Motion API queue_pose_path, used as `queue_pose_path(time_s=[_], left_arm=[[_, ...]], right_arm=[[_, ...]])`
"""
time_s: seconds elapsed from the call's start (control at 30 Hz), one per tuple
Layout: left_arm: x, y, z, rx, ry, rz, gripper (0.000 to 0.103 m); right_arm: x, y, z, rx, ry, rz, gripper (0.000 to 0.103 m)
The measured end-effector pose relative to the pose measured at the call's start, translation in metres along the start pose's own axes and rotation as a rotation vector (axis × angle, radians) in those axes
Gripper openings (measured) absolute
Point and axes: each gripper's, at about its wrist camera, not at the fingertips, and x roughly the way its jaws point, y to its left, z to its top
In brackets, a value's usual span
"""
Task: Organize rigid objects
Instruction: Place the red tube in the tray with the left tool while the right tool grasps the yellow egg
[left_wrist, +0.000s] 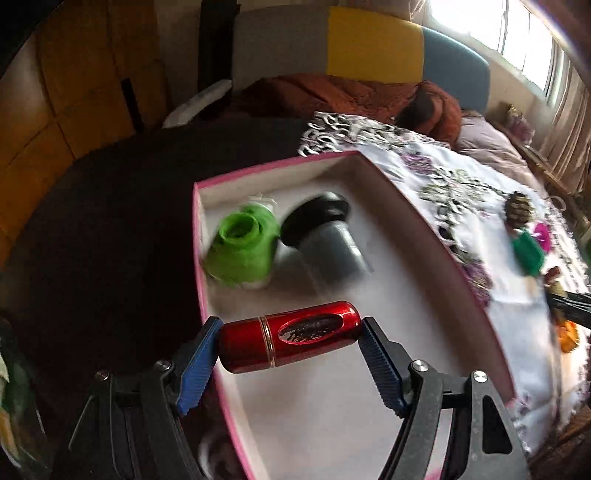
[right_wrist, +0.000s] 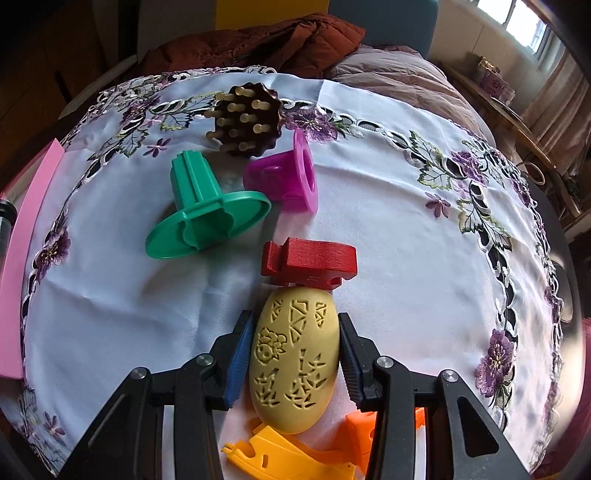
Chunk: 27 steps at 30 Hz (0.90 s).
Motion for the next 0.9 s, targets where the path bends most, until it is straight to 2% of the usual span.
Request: queue_pose_path(time_s=[0.1,0.37,0.43,0.73,0.9], left_arm=[[0.009,0.008,0.009,0.000,-0.027,0.059,0.076],[0.018,0.019,0.002,-0.052,-0.028,0.037,0.076],[0.016,0.021,-0.001,-0.073,-0.041,0.021,0.081],[-0.033,0.024,-0.020,-0.147,-0.125,0.022,0.082],[-0.053,0.012,-0.034,-0.126,-0.147,0.046,0.082]], right_arm=[[0.000,0.000,0.000,-0.004,-0.001,-0.002,0.044],[0.000,0.000,0.000,-0.009,-0.001,-0.004,0.044],[0.000,0.000,0.000,-0.011,-0.002,-0.005,0.045],[0.000,0.001,0.000,-0.024,-0.004,-0.014,0.044],[-0.001,0.003,0.000,-0.036,-0.009,-0.026,0.044]])
